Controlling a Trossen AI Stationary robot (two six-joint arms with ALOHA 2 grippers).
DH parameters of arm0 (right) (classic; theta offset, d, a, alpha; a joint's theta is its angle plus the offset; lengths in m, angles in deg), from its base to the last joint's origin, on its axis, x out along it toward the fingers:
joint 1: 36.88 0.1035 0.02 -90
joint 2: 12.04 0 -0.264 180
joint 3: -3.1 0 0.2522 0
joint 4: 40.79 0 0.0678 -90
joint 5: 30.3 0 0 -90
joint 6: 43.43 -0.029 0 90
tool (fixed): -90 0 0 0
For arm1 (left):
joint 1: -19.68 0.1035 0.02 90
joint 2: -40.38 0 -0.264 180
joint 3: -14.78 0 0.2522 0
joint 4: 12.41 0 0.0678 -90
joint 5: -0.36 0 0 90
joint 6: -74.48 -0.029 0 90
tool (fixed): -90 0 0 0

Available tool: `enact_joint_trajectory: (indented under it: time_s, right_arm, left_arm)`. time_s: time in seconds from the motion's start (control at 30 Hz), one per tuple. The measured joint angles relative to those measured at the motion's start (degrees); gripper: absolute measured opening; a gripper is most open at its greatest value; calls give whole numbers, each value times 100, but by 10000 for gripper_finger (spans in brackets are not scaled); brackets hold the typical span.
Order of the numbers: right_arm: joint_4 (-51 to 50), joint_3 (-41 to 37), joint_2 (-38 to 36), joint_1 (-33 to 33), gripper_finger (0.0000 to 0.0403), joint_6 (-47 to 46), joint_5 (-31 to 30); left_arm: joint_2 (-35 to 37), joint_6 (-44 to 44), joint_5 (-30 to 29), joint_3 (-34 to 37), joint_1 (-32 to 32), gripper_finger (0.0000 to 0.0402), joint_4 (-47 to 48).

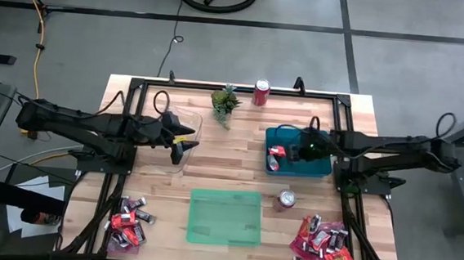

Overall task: Sort candy
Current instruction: Put the orange chocolate into the blue bin

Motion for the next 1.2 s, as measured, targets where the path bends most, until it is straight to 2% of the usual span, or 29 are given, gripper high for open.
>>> enact_joint_trajectory:
  time_s: [0.23, 0.4, 0.5, 0.57, 0.67, 0.87, 0.97, 1.07, 1.2]
  right_arm:
    - [334, 1165, -781, 83, 190, 983, -21]
    - [944, 1799, -973, 379, 190, 1933, -17]
    - [1222, 1998, -948, 579, 190, 2239, -17]
    - [1334, 2023, -913, 699, 190, 2343, -17]
    - [1341, 2019, -812, 841, 190, 2365, -5]
    - [1284, 2014, -529, 999, 190, 2524, 5]
    - [1280, 2012, -414, 1005, 190, 2620, 14]
    - [1282, 2012, -338, 1005, 190, 2661, 16]
    - [1286, 2010, -301, 1007, 190, 2663, 18]
  left_arm:
    - [531, 534, 203, 0, -24, 225, -63]
    - [644, 590, 709, 0, -31, 225, -81]
    - [469, 876, 1138, -4, -202, 225, -225]
    - [208, 1074, 1404, -44, -453, 225, -119]
    - [-489, 1175, 1758, -494, -1019, 225, 586]
    - [-2238, 740, 2203, -2230, -2350, 211, 3732]
    - [-2938, 905, 2240, -2699, -3087, 206, 5035]
    - [-3367, 1332, 2440, -2671, -3768, 205, 5170]
    - [-3889, 2029, 3206, -2398, -4393, 205, 4863]
